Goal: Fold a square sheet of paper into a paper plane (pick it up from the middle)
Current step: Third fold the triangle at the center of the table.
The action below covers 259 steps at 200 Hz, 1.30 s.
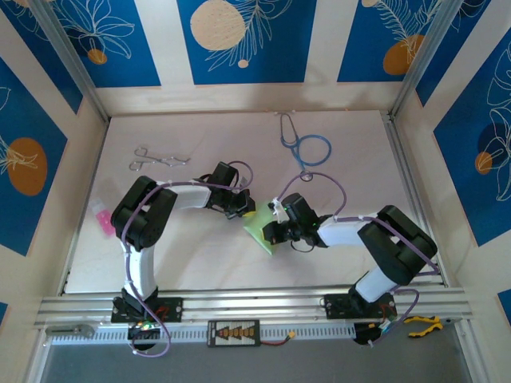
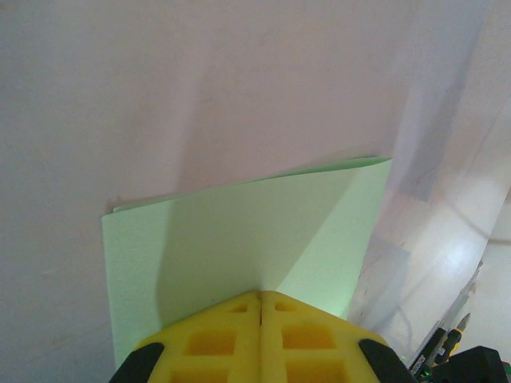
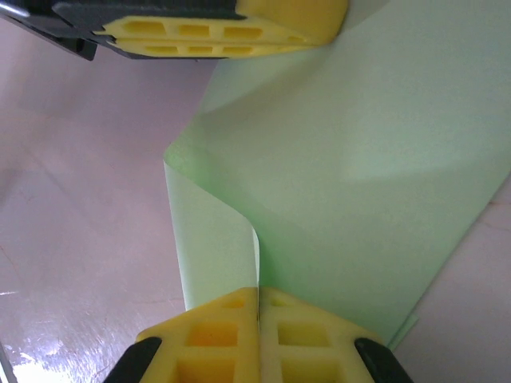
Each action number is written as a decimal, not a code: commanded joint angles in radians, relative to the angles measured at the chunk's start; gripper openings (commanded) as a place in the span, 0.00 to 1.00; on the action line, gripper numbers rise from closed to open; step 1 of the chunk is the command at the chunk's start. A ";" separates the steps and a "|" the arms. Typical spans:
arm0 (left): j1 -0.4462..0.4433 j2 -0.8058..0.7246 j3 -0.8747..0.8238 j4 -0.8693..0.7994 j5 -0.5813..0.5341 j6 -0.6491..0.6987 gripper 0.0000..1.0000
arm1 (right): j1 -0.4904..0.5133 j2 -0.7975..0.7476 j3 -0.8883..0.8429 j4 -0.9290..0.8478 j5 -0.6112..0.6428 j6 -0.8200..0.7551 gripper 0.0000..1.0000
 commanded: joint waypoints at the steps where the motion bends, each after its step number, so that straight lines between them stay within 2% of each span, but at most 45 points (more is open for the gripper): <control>1: -0.006 -0.002 -0.026 -0.051 -0.038 -0.010 0.04 | 0.002 -0.019 0.024 -0.018 0.008 -0.021 0.00; 259: -0.007 -0.002 -0.028 -0.043 -0.033 -0.016 0.03 | -0.002 0.008 0.045 -0.060 0.048 -0.023 0.00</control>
